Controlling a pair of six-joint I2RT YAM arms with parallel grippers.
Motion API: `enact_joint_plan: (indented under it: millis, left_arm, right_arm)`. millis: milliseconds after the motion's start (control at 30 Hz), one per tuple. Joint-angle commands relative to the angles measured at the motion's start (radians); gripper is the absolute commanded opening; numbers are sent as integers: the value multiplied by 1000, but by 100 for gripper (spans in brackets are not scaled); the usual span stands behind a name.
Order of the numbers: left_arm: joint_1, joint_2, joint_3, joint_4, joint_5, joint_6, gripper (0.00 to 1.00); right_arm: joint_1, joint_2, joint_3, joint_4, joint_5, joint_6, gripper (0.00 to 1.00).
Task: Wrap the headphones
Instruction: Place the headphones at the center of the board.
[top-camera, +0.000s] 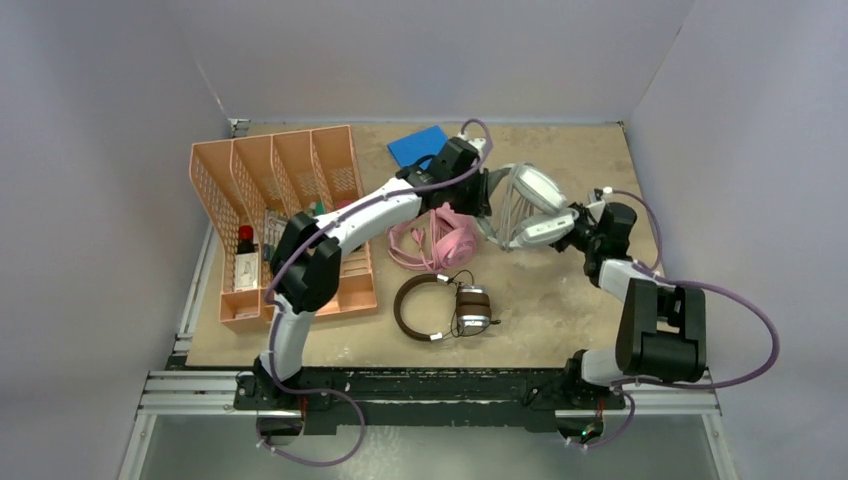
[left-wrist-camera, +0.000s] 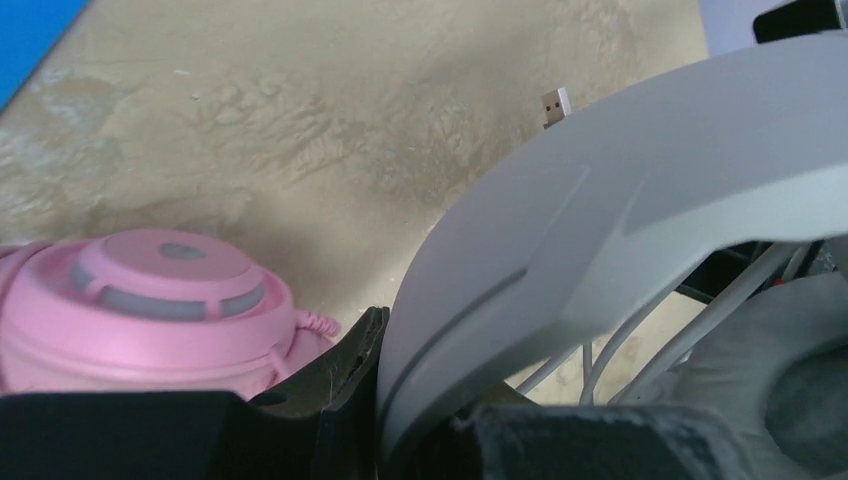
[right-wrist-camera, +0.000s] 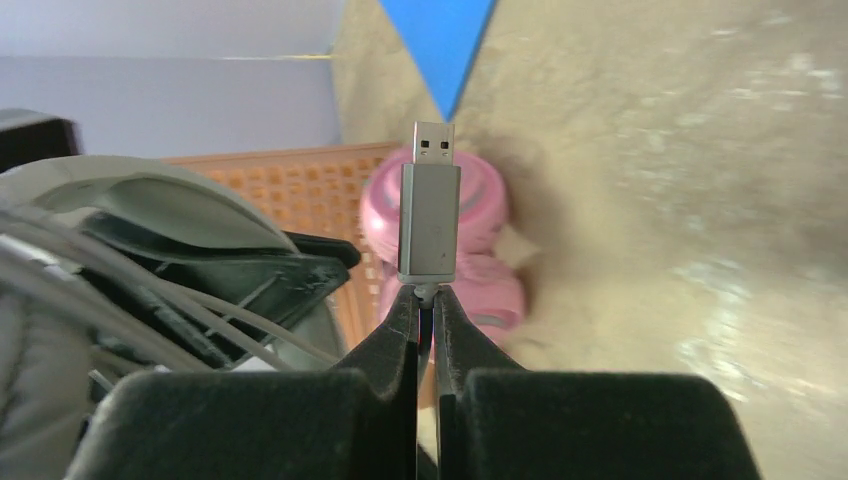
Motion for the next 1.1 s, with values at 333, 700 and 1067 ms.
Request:
enact_joint_plan:
  millis: [333,700,1067]
  left_arm:
    - [-188,204,166,54,-193,117,0]
    - [-195,272,78,207,-321,70,0]
    - [-199,300,2,285,-342,61,0]
  right_arm:
    - [-114,-123,-119,-108,110,-447,0]
    - [-126,69,-107,-120,127,-484,8]
    - [-126,89,-61,-254,216,-519,33]
